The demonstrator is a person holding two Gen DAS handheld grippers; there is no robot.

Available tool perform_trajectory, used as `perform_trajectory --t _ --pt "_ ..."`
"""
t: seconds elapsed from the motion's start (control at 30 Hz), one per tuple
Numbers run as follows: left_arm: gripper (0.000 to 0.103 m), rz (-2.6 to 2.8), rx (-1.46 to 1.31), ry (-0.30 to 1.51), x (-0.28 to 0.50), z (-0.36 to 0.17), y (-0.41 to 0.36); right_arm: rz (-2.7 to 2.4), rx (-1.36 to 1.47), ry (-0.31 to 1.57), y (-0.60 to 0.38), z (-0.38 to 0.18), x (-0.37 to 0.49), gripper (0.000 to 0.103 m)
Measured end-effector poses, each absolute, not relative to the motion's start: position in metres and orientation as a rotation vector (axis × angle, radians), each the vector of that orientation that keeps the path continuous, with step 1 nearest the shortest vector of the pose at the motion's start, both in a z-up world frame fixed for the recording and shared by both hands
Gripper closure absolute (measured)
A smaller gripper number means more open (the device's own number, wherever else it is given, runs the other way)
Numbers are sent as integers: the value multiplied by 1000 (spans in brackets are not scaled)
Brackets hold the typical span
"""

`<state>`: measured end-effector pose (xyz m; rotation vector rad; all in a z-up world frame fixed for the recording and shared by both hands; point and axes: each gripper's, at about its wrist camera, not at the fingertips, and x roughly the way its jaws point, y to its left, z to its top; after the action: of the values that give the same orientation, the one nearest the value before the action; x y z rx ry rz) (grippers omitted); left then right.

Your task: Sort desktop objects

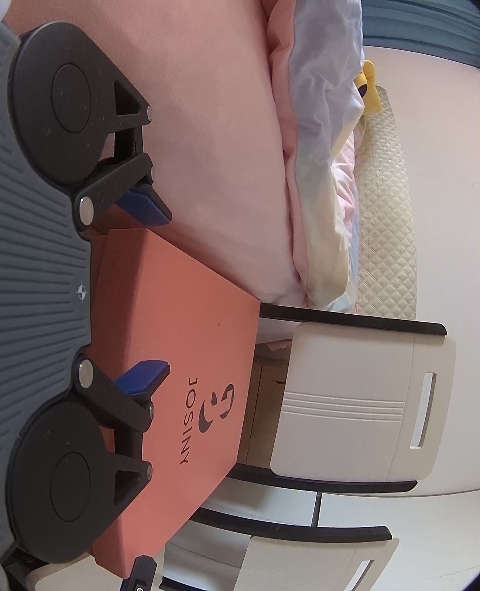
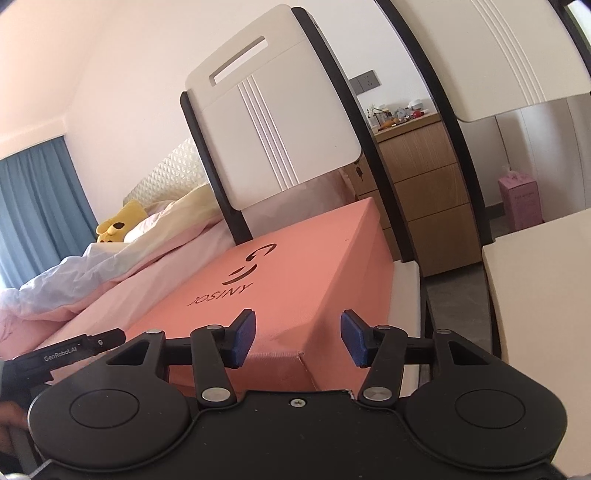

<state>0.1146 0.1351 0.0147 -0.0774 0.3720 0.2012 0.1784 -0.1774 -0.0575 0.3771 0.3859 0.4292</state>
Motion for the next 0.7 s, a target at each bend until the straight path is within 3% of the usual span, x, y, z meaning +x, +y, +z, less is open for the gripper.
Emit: perform_trajectory --t 0.3,0.37,0.7 --pt "11 90 -9 285 70 36 99 336 202 339 -181 -29 137 48" --pt "10 76 2 286 62 41 92 331 166 328 -180 -23 125 37" --pt "7 46 -24 293 25 44 67 319 151 298 -188 -4 64 30"
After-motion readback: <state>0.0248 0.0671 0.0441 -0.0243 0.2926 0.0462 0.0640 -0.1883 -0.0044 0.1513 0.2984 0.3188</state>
